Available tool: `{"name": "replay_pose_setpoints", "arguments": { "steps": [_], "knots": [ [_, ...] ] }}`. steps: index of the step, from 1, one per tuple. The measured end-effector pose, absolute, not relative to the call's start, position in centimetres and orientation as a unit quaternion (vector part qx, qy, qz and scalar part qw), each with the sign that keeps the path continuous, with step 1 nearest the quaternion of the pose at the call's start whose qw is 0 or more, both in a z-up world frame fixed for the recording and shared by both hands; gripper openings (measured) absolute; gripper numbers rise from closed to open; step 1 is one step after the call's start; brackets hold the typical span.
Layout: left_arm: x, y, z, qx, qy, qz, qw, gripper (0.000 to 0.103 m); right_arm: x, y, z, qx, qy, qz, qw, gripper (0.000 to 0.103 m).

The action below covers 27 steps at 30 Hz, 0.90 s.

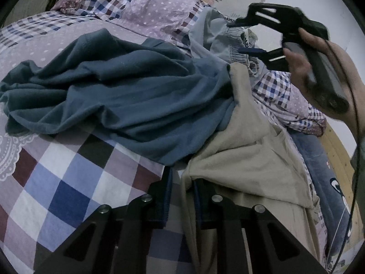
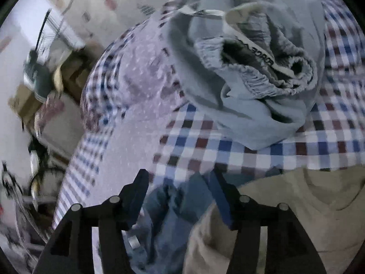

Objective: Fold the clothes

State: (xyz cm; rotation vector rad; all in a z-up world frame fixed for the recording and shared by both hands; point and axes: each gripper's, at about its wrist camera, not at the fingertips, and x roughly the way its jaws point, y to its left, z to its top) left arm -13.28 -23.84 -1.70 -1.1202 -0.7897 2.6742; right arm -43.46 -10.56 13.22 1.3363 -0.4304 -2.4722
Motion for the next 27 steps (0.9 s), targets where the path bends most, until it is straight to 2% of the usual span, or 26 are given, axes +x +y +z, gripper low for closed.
{"name": "replay_pose_setpoints", "arguments": {
  "steps": [6,8,9,10,11,12,13,19,24,27],
  "knots": [
    [-13.2,-24.0,-1.5,-0.371,-0.265,0.887,0.071,0.018,-41.2,-10.2,11.4,0.523,-0.076,-0.834,0.157,0.06],
    [-13.3,-24.0,-1.5,-0.37,-0.266,0.887,0.072,0.018,-41.0,-10.8,10.5,0.537,-0.05,-0.827,0.157,0.056],
    [-13.3,-23.9,-1.5,-0.369,-0.266,0.887,0.072,0.018,-41.0,-11.2,10.1,0.542,-0.039,-0.824,0.157,0.05],
    [-13.3,-23.9,-1.5,-0.368,-0.267,0.888,0.073,0.017,-41.1,-11.5,9.9,0.544,-0.032,-0.823,0.159,0.031],
    [-13.2,-23.9,-1.4,-0.367,-0.267,0.888,0.076,0.014,-41.2,-11.9,9.8,0.542,-0.022,-0.825,0.159,0.018],
    [-13.2,-23.9,-1.4,-0.365,-0.269,0.888,0.079,0.009,-41.2,-12.2,10.2,0.529,-0.009,-0.833,0.16,0.01],
    [-13.1,-23.9,-1.2,-0.36,-0.269,0.889,0.086,0.006,-41.0,-12.2,10.7,0.519,-0.004,-0.839,0.165,0.009],
    [-10.8,-23.1,1.8,-0.277,-0.251,0.921,0.107,0.004,-43.0,-16.0,12.3,0.483,0.039,-0.86,0.161,0.007],
    [-11.1,-23.7,1.2,-0.305,-0.253,0.914,0.087,0.004,-44.4,-18.9,7.7,0.498,0.092,-0.851,0.137,0.008],
    [-11.4,-24.2,0.4,-0.332,-0.254,0.906,0.074,0.006,-44.5,-19.4,7.1,0.498,0.102,-0.852,0.122,0.015]
  ]
}}
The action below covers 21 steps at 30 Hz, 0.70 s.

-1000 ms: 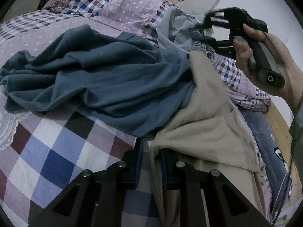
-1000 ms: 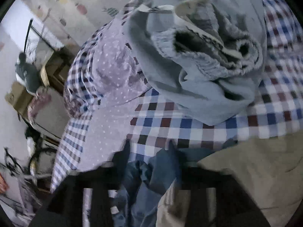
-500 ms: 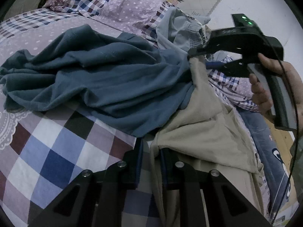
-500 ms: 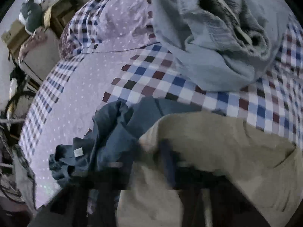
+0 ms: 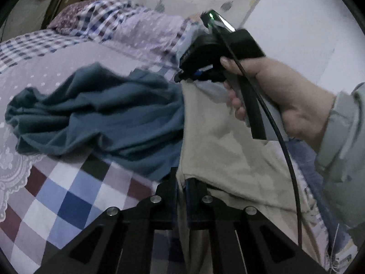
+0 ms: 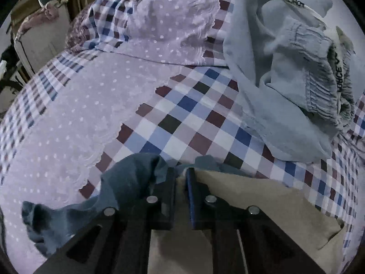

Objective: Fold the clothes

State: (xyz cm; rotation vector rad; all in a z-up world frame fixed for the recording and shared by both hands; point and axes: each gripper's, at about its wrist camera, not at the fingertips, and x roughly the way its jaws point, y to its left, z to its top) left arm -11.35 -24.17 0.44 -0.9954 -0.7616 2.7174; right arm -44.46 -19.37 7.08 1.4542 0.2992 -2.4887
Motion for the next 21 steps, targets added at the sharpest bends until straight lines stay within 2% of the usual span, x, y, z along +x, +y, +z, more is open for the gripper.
{"name": "replay_pose_setpoints", "arguments": {
  "steps": [2,3,4,7,9,12,14,17,21],
  "knots": [
    [-11.7,-24.3,0.0,-0.346,-0.259,0.899,0.07,0.011,-44.1,-18.9,8.3,0.485,0.084,-0.862,0.121,0.037],
    [-11.9,-24.5,-0.3,-0.353,-0.265,0.895,0.068,0.02,-43.8,-18.4,9.4,0.478,0.072,-0.867,0.125,0.056],
    [-12.0,-24.7,-0.5,-0.356,-0.272,0.892,0.066,0.027,-43.4,-17.9,10.4,0.47,0.06,-0.871,0.128,0.065],
    [-11.9,-25.1,-0.6,-0.352,-0.289,0.887,0.077,0.037,-41.4,-15.4,14.3,0.446,-0.001,-0.881,0.157,0.069],
    [-11.4,-25.5,-0.4,-0.34,-0.298,0.888,0.085,0.056,-39.2,-12.7,17.0,0.429,-0.039,-0.885,0.174,0.071],
    [-10.5,-26.0,0.0,-0.321,-0.311,0.89,0.096,0.074,-34.7,-7.4,20.6,0.395,-0.07,-0.898,0.18,0.075],
    [-10.1,-26.6,0.4,-0.316,-0.317,0.889,0.096,0.075,-30.8,-2.6,22.1,0.377,-0.086,-0.908,0.163,0.076],
    [-8.7,-27.0,0.5,-0.317,-0.316,0.89,0.089,0.083,-25.4,4.0,24.0,0.355,-0.113,-0.918,0.136,0.078],
    [-6.8,-27.2,1.7,-0.317,-0.296,0.899,0.066,0.083,-14.7,13.5,24.2,0.324,-0.138,-0.934,0.063,0.08]
  ]
}}
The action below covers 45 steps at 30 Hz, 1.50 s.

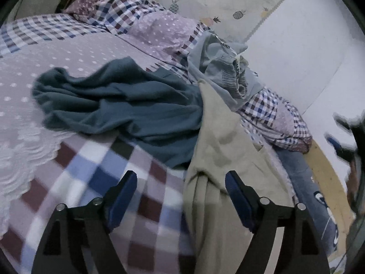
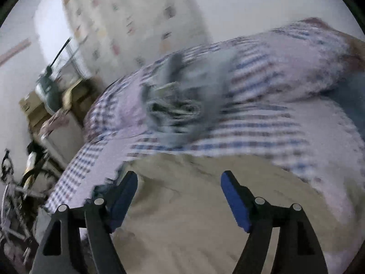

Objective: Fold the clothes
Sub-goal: 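Pull the beige garment with both grippers toward the pillow end and lay it down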

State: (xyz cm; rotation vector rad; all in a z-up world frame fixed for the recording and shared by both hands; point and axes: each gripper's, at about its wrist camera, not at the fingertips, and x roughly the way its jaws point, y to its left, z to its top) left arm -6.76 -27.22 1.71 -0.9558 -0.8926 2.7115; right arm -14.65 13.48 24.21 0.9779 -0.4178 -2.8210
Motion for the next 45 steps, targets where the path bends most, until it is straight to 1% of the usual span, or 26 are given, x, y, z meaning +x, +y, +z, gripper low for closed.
{"name": "replay_pose_setpoints", "arguments": {
  "steps": [2,3,4,6,9,11,14,17,21,27,30,34,39,45],
  "knots": [
    [-5.6,-27.4,2.4,-0.309,-0.283,0.907,0.045,0.083,-8.9,17.1,23.3,0.299,-0.128,-0.946,0.009,0.08],
    [-5.1,-27.4,2.8,-0.306,-0.275,0.911,0.037,0.083,-5.9,18.7,22.6,0.284,-0.126,-0.95,-0.021,0.082],
    [-4.6,-27.4,3.1,-0.302,-0.268,0.914,0.029,0.084,-3.3,20.5,21.8,0.271,-0.133,-0.952,-0.049,0.086],
    [-3.5,-26.4,4.3,-0.291,-0.239,0.926,0.016,0.083,0.2,23.6,20.0,0.254,-0.164,-0.95,-0.084,0.088],
    [-1.8,-23.5,6.4,-0.272,-0.176,0.946,0.004,0.084,4.5,28.5,16.0,0.244,-0.226,-0.936,-0.115,0.088],
    [-0.7,-20.6,7.7,-0.268,-0.136,0.954,0.006,0.084,6.3,30.7,14.1,0.237,-0.245,-0.931,-0.132,0.089],
    [1.3,-16.1,8.9,-0.27,-0.109,0.956,0.029,0.086,7.9,34.2,12.2,0.231,-0.276,-0.916,-0.179,0.088],
    [2.5,-11.2,9.5,-0.283,-0.105,0.951,0.063,0.086,9.6,37.4,11.5,0.223,-0.316,-0.905,-0.179,0.088],
    [3.2,-4.5,11.2,-0.296,-0.094,0.944,0.114,0.086,11.8,41.1,11.2,0.212,-0.317,-0.902,-0.205,0.088],
    [3.2,7.5,14.7,-0.29,-0.046,0.933,0.209,0.086,13.6,45.2,8.6,0.201,-0.359,-0.885,-0.219,0.088],
    [2.6,13.6,15.5,-0.293,-0.023,0.924,0.246,0.086,14.1,46.5,7.3,0.197,-0.39,-0.873,-0.218,0.089],
    [1.6,22.1,15.4,-0.296,0.001,0.91,0.29,0.086,14.0,47.8,6.1,0.194,-0.421,-0.862,-0.208,0.089],
    [0.2,32.2,14.6,-0.304,0.053,0.889,0.339,0.086,14.1,48.7,6.2,0.19,-0.418,-0.866,-0.197,0.089],
    [-1.5,43.1,12.1,-0.299,0.174,0.865,0.364,0.086,16.5,51.3,5.3,0.171,-0.459,-0.847,-0.208,0.089]
  ]
}}
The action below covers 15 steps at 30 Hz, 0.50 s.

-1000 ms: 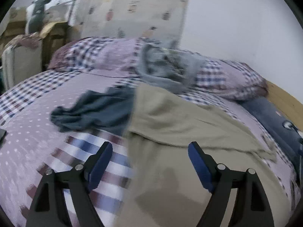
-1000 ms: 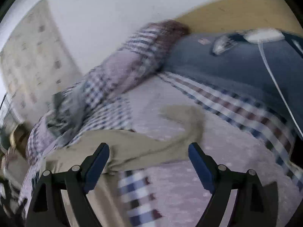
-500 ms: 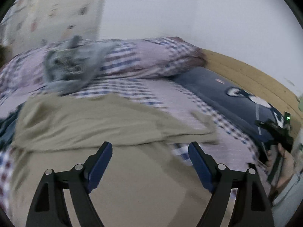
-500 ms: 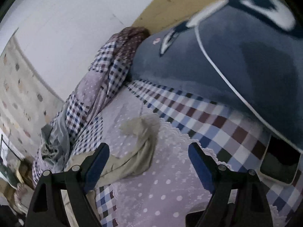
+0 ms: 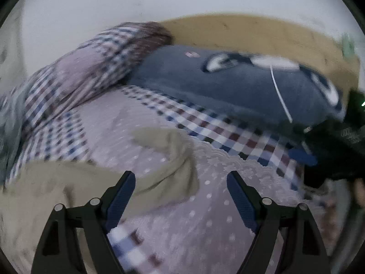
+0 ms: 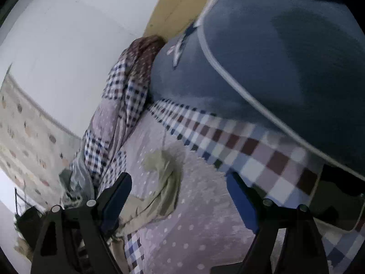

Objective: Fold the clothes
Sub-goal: 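Pull the beige garment with both grippers toward the pillow end and lay it down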

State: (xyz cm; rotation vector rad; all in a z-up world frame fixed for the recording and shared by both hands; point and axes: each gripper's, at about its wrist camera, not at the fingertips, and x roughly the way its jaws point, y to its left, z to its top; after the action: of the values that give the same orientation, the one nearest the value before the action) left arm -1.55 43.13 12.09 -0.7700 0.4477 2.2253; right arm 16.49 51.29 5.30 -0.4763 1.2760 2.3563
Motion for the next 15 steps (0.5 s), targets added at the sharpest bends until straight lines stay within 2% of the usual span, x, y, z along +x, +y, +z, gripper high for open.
{"name": "replay_pose_setpoints", "arguments": {
  "steps": [4,5,7,8,10,11,12,15],
  "knots": [
    [-4.0,48.3,9.3,-0.31,0.241,0.852,0.347,0.084,18.1,52.9,4.6,-0.157,0.489,0.831,0.214,0.089],
    [-4.7,49.1,8.6,-0.316,0.251,0.849,0.34,0.08,18.5,53.2,4.5,-0.154,0.495,0.828,0.214,0.089],
    [-6.3,50.5,7.2,-0.33,0.268,0.845,0.324,0.065,18.8,53.3,4.5,-0.153,0.499,0.826,0.213,0.089],
    [-7.1,50.9,6.5,-0.341,0.272,0.843,0.315,0.053,18.8,53.4,4.5,-0.153,0.5,0.826,0.211,0.089],
    [-8.7,51.5,5.0,-0.372,0.271,0.836,0.299,0.037,18.7,53.3,4.5,-0.154,0.502,0.825,0.206,0.089],
    [-9.2,51.5,4.4,-0.386,0.267,0.833,0.293,0.015,18.6,53.3,4.5,-0.155,0.503,0.825,0.205,0.089],
    [-9.6,51.5,4.0,-0.397,0.262,0.831,0.288,0.006,18.5,53.2,4.5,-0.157,0.504,0.825,0.203,0.088],
    [-8.1,49.2,6.7,-0.364,0.2,0.85,0.326,0.005,18.4,53.2,4.4,-0.159,0.508,0.823,0.2,0.089]
  ]
}}
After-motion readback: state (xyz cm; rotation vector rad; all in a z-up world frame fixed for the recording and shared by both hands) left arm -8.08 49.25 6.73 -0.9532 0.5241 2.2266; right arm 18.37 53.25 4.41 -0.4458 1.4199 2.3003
